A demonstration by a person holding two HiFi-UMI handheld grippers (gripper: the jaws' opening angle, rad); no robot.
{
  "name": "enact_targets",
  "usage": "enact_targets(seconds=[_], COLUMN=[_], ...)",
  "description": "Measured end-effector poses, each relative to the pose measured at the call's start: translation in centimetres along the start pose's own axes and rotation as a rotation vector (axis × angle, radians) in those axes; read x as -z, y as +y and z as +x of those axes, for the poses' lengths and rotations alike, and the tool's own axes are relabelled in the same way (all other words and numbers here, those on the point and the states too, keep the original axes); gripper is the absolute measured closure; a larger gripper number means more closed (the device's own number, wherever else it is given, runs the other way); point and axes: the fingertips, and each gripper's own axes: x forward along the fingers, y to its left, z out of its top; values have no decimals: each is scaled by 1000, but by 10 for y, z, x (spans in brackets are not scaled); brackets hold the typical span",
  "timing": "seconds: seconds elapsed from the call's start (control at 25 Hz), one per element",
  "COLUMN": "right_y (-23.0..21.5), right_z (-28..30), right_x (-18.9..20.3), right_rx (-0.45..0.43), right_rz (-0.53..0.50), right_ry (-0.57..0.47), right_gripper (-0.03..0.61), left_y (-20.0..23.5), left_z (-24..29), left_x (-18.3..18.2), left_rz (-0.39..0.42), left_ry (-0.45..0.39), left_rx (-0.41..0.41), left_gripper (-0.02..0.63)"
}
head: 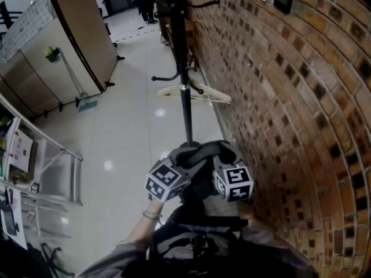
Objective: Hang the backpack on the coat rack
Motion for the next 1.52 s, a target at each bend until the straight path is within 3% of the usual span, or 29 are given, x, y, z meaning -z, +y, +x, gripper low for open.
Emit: enact_targets(seconds=[0.6, 1.0, 1.16, 1.52], right_y=[-37, -58, -63, -69], right_z=[94, 142, 154, 190], right_x=[-40, -68, -72, -72], right_rx=[18, 50, 45, -20], right_rz=[-4, -50, -52, -76], right_ry=[4, -3, 3, 38], right_gripper=[532, 532, 532, 532], left_y=[92, 144, 155, 185], left_z=[48, 74, 81, 94], left_x=[-21, -49, -53, -48], left_rz=[12, 47, 56, -4], left_ry=[25, -25, -25, -9], left_rx=[22, 23, 14, -60], left_gripper=[480, 480, 480, 480])
